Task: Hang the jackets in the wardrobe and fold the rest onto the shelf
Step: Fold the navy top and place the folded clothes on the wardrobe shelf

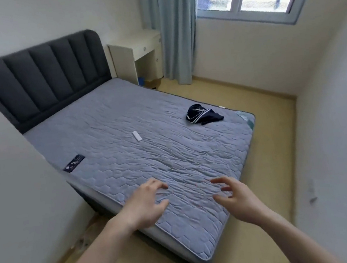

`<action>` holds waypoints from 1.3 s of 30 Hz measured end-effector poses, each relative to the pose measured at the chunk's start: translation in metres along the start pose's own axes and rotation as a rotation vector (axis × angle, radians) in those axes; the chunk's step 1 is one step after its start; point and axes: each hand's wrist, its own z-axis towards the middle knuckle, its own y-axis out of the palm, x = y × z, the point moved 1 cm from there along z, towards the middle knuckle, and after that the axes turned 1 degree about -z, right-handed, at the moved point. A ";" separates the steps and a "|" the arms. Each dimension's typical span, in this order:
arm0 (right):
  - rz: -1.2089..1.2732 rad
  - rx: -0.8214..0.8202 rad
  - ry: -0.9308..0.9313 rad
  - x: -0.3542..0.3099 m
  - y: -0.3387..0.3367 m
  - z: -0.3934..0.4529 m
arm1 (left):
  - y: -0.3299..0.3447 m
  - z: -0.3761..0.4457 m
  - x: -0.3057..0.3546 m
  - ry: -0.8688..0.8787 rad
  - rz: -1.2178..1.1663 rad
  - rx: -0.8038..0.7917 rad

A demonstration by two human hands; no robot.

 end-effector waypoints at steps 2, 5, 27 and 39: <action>0.002 0.026 0.021 0.027 -0.036 0.023 | 0.008 0.050 0.029 0.039 0.004 -0.012; -0.007 0.023 0.024 0.067 -0.090 0.064 | 0.027 0.118 0.072 0.061 0.007 -0.006; -0.162 -0.172 -0.125 0.174 -0.361 0.405 | 0.066 0.448 0.187 -0.226 -0.112 0.159; -0.182 -0.215 0.018 0.233 -0.444 0.659 | 0.080 0.753 0.199 -0.301 -0.214 0.063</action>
